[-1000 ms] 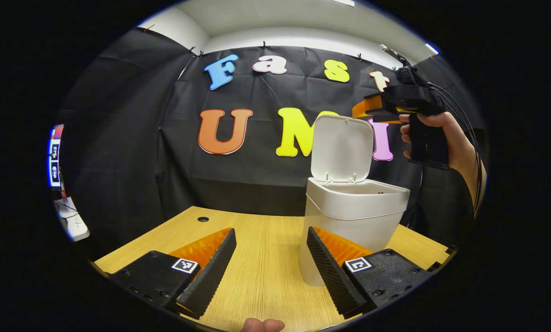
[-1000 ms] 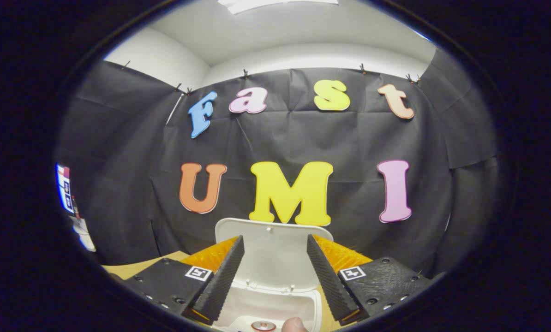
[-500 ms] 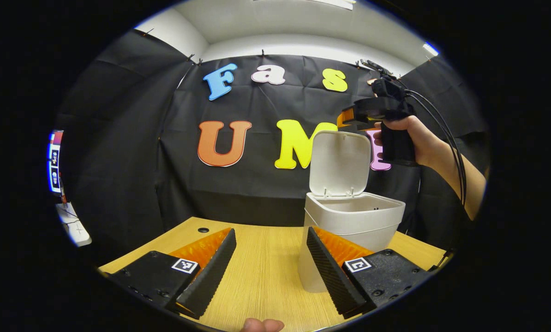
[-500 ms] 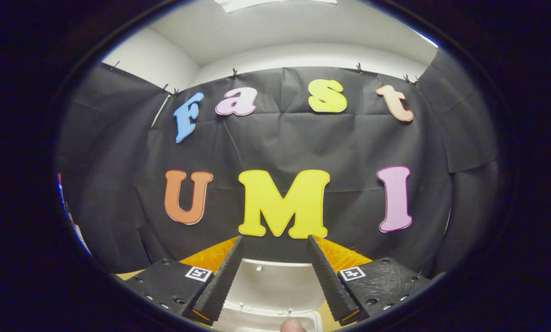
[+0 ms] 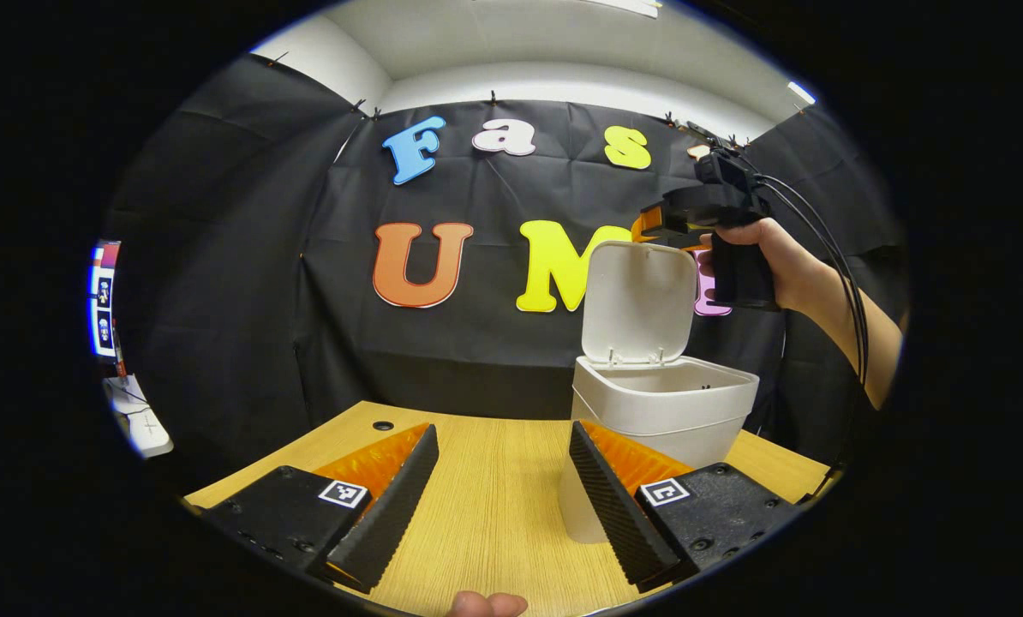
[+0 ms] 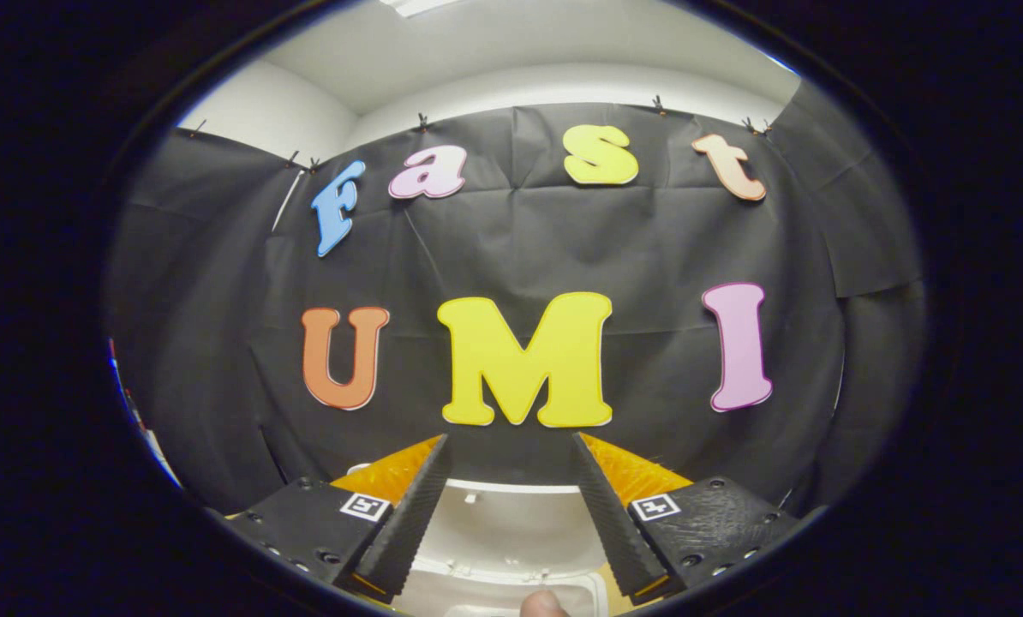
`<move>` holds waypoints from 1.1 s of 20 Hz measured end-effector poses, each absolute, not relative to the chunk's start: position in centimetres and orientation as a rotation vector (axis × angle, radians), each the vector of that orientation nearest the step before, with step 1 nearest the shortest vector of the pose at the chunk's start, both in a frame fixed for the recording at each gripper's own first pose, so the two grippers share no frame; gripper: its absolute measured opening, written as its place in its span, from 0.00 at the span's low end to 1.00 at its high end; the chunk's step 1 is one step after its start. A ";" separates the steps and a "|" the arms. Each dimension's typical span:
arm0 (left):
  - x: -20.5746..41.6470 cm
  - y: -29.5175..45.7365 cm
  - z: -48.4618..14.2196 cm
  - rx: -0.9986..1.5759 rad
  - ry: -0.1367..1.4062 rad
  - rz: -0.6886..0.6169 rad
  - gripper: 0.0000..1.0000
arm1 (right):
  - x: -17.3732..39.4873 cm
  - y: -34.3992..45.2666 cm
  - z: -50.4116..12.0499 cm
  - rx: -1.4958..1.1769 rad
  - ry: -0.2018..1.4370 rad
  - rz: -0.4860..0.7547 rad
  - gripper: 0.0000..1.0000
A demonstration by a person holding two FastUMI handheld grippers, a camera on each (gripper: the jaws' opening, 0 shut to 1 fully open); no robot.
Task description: Press the lid of the desktop garbage bin to open it, pick up the crumpled paper on the desktop and throw it into the bin, then pick up the pop can on the desktop and drop it into the bin, and finally close the garbage bin lid.
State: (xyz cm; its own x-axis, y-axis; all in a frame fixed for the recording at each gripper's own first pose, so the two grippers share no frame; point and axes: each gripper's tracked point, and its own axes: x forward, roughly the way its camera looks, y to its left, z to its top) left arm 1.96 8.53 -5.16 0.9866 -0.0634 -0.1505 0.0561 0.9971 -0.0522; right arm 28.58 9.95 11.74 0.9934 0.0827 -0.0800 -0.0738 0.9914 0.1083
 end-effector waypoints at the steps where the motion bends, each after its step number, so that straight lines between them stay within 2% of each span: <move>1: 1.8 8.6 -5.1 -0.045 0.152 -0.055 0.99 | 28.2 9.9 11.7 0.114 0.096 0.082 0.86; 8: -0.1 8.3 -4.3 -0.048 0.134 -0.041 0.99 | 23.6 10.4 10.6 0.127 0.142 0.117 0.84; 9: -0.4 8.2 -4.3 -0.050 0.133 -0.042 0.99 | 22.8 10.4 10.3 0.127 0.144 0.125 0.87; 10: -0.6 8.1 -4.3 -0.052 0.132 -0.042 0.99 | 22.1 10.6 9.9 0.128 0.148 0.132 0.84; 11: -0.8 7.9 -4.2 -0.054 0.133 -0.044 0.99 | 21.4 10.7 9.4 0.126 0.154 0.143 0.87; 22: -2.6 6.0 -4.1 -0.039 0.133 -0.062 0.99 | 16.7 11.3 3.6 0.163 0.213 0.174 0.89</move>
